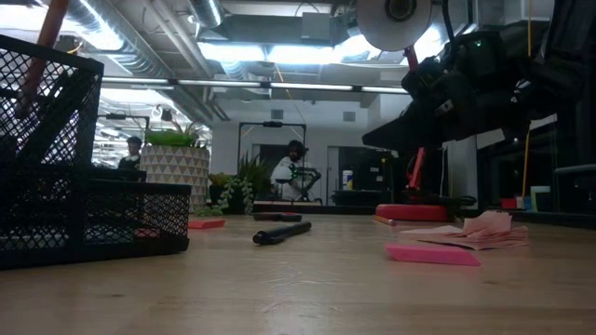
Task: Pick and place office supplies into organizer
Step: Put the left yellow pencil into the black desk organizer
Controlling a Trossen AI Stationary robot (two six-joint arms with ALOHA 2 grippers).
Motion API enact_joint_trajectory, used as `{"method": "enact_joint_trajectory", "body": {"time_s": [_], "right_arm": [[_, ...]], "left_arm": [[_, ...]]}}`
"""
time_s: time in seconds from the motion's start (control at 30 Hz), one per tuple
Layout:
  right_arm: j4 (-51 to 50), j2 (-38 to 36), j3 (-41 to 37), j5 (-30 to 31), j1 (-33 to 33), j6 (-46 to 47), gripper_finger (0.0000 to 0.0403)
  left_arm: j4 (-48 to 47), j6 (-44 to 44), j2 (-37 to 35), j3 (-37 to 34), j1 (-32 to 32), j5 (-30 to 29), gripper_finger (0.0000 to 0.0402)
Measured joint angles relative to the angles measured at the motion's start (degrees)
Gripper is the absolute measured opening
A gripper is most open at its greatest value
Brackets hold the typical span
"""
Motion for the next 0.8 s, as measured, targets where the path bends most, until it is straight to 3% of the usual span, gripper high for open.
{"method": "enact_joint_trajectory", "body": {"time_s": [0.5, 0.8], "right_arm": [[0.0, 0.0, 0.0, 0.0, 0.0, -0.02, 0.0009], [0.0, 0.0, 0.0, 0.0, 0.0, 0.11, 0.0009]], "left_arm": [[0.41, 1.57, 2.52, -0.04, 0.56, 0.29, 0.002], [6.78, 0.95, 2.5, -5.03, 0.57, 0.76, 0.002]]}}
